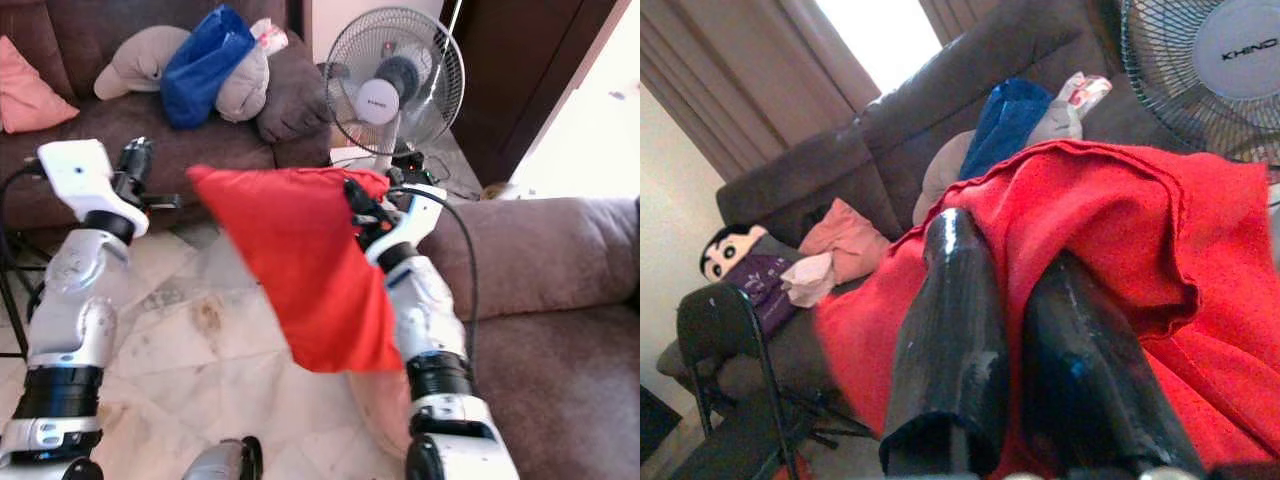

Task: Move the pillow to the sofa from floor

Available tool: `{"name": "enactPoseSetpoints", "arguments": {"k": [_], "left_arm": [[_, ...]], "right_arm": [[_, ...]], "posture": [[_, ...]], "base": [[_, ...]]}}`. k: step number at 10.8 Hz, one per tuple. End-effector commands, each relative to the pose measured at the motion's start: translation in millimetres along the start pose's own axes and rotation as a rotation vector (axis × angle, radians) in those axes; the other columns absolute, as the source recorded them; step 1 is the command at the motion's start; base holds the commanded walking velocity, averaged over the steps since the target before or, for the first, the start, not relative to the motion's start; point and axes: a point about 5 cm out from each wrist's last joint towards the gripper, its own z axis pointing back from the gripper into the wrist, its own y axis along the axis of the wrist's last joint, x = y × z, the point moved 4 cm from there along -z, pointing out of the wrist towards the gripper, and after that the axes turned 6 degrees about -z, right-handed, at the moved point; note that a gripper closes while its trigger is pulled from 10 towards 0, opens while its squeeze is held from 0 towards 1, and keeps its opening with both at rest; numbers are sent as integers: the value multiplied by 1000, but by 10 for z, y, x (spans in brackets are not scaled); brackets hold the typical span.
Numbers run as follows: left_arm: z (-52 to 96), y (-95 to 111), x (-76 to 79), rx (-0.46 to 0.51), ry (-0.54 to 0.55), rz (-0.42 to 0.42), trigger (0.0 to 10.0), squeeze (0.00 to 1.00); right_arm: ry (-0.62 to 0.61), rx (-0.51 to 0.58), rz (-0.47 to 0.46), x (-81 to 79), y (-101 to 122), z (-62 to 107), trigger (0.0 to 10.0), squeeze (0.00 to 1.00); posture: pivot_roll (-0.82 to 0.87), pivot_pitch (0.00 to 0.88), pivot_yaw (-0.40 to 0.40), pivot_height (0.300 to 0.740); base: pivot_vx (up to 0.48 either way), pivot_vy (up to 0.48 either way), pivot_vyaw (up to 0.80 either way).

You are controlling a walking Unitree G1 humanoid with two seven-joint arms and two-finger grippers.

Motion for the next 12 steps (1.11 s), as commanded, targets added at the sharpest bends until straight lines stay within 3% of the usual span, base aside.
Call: {"name": "enactPoseSetpoints", "arguments": {"k": [1,2,3,4,6,7,10,11,12], "left_arm": [[24,56,22,8,-11,9,10000,0],[62,59,57,0,-25,4,10000,0],[114,52,48,-9,-10,-18,10000,1000],[161,54,-24,-13,50,-68,10000,1000],[258,112,-38,30,92,98,10000,1000],[257,125,-144,61,165,345,10000,1000],[273,46,-308,48,195,408,10000,1000],[304,9,-355,38,190,471,10000,1000],[373,-67,-459,25,176,560,10000,1000]], "right_arm": [[49,115,57,-103,334,-34,10000,0],[8,120,46,-25,347,-14,10000,0],[-4,116,43,-7,344,-4,10000,0],[-9,109,38,0,335,3,10000,0],[-16,95,27,14,304,5,10000,0],[-16,95,29,13,314,2,10000,0],[-17,101,26,23,359,17,10000,0],[-19,108,18,32,380,26,10000,0],[-11,123,-47,50,421,36,10000,0]], "posture": [[138,8,-62,740],[144,20,-58,740],[146,27,-57,740],[148,31,-57,740],[160,43,-67,740],[153,46,-69,740],[149,53,-70,740],[150,57,-70,740],[148,59,-70,740]], "base": [[0,0,0],[0,0,0],[0,0,0],[0,0,0],[0,0,0],[0,0,0],[0,0,0],[0,0,0],[0,0,0]]}}
